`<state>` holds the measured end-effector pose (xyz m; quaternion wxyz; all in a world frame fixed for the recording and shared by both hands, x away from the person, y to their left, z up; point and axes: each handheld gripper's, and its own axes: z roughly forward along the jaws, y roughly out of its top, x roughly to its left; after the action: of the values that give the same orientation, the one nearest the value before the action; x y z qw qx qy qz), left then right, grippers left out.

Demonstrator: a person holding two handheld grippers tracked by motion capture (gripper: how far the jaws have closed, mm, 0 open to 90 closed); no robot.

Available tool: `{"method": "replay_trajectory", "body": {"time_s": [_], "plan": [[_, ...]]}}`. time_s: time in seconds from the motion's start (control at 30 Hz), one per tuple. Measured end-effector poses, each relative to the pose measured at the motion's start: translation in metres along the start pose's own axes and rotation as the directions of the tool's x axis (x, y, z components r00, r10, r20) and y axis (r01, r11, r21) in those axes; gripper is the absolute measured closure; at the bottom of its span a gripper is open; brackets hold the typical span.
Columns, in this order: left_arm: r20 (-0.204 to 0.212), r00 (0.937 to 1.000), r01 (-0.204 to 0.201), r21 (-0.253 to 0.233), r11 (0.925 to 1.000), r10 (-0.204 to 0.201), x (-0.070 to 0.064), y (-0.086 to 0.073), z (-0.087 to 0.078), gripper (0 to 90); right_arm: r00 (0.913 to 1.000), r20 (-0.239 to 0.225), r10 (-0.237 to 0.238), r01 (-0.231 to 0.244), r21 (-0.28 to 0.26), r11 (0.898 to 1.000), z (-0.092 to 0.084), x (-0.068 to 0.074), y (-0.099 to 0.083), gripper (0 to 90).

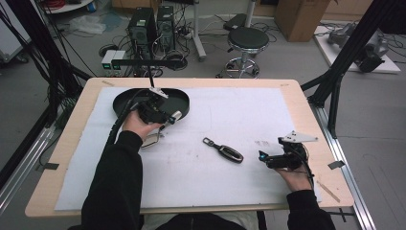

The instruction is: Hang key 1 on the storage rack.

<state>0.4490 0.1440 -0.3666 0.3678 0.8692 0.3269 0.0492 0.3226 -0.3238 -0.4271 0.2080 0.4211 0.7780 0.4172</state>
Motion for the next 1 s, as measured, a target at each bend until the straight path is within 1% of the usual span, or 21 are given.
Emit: {"method": "replay_trajectory", "body": {"time_s": [0.07,0.1,0.13,0.17,0.2,0.27,0.3,0.33,0.37,0.4,0.43,0.47,0.5,0.53,0.57,0.67,0.7,0.8,0.9,0.97,1.0], "plan": [[0.012,0.9999,0.011,-0.038,0.9992,-0.010,0.001,0.001,-0.007,74.7,1.0000,0.002,0.003,-0.003,0.000,1.000,0.000,-0.001,0.000,0.8],[0.013,0.9999,0.005,-0.071,0.9975,-0.004,0.000,0.003,-0.013,74.7,1.0000,0.004,0.001,-0.001,0.003,1.000,0.001,-0.001,0.000,0.8],[0.012,0.9999,0.000,-0.091,0.9958,0.001,-0.001,0.003,-0.016,74.7,1.0000,0.004,0.001,-0.001,0.003,1.000,0.001,-0.001,0.000,0.8],[0.018,0.9998,-0.004,-0.134,0.9909,0.006,-0.001,0.004,-0.024,74.7,1.0000,0.005,-0.002,0.002,0.005,1.000,0.001,0.000,0.000,0.8],[0.018,0.9998,-0.004,-0.134,0.9909,0.006,-0.001,0.004,-0.024,74.8,1.0000,0.005,-0.002,0.002,0.005,1.000,0.001,0.000,0.000,0.8],[0.022,0.9997,0.011,-0.166,0.9860,-0.008,0.001,0.004,-0.032,74.8,0.9999,0.009,-0.006,0.006,0.010,1.000,0.002,0.000,0.000,0.8],[0.024,0.9995,0.023,-0.200,0.9795,-0.019,0.005,0.003,-0.040,74.8,0.9999,0.011,-0.005,0.005,0.008,1.000,0.001,0.000,0.000,0.8],[0.024,0.9995,0.023,-0.200,0.9795,-0.019,0.005,0.003,-0.040,74.8,0.9999,0.011,-0.005,0.005,0.008,1.000,0.001,0.000,0.000,0.8],[0.025,0.9993,0.033,-0.223,0.9744,-0.028,0.007,0.003,-0.045,74.8,0.9999,0.013,-0.006,0.006,0.008,1.000,0.001,0.000,0.000,0.8],[0.023,0.9990,0.043,-0.255,0.9659,-0.038,0.010,0.002,-0.053,74.8,0.9999,0.013,-0.007,0.007,0.009,1.000,0.001,0.000,0.000,0.8],[0.023,0.9990,0.043,-0.255,0.9659,-0.038,0.010,0.002,-0.053,74.8,0.9998,0.015,-0.009,0.008,0.010,1.000,0.001,0.000,0.000,0.8],[0.013,0.9989,0.047,-0.264,0.9633,-0.045,0.013,0.001,-0.061,74.8,0.9998,0.016,-0.009,0.008,0.011,1.000,0.002,0.001,0.000,0.8],[0.013,0.9989,0.047,-0.264,0.9633,-0.045,0.013,0.001,-0.061,74.8,0.9998,0.015,-0.011,0.010,0.013,1.000,0.002,0.000,0.000,0.8],[0.005,0.9985,0.055,-0.276,0.9596,-0.055,0.016,0.002,-0.068,74.8,0.9998,0.015,-0.015,0.015,0.015,1.000,0.002,0.000,0.000,0.8],[0.005,0.9985,0.055,-0.276,0.9596,-0.055,0.016,0.002,-0.068,74.8,0.9998,0.015,-0.015,0.015,0.015,1.000,0.002,0.000,0.000,0.8],[0.005,0.9982,0.059,-0.310,0.9490,-0.060,0.018,0.004,-0.078,74.8,0.9998,0.014,-0.013,0.013,0.019,1.000,0.003,0.000,0.000,0.8],[-0.005,0.9986,0.049,-0.321,0.9458,-0.053,0.020,0.009,-0.083,74.8,0.9998,0.014,-0.011,0.011,0.022,1.000,0.003,0.000,0.000,0.8],[-0.016,0.9990,0.035,-0.325,0.9452,-0.042,0.021,0.014,-0.086,74.8,0.9998,0.016,-0.014,0.014,0.023,1.000,0.003,0.000,0.000,0.8],[-0.054,0.9981,0.008,-0.345,0.9387,-0.029,0.022,0.020,-0.092,74.7,0.9997,0.017,-0.015,0.015,0.026,1.000,0.002,0.002,0.000,0.8],[-0.069,0.9974,-0.004,-0.361,0.9327,-0.022,0.024,0.026,-0.096,74.7,0.9997,0.019,-0.018,0.018,0.023,1.000,0.002,0.001,0.000,0.8],[-0.069,0.9974,-0.004,-0.361,0.9327,-0.022,0.024,0.026,-0.096,74.7,0.9997,0.020,-0.015,0.015,0.025,1.000,0.002,0.001,-0.001,0.8]]}}
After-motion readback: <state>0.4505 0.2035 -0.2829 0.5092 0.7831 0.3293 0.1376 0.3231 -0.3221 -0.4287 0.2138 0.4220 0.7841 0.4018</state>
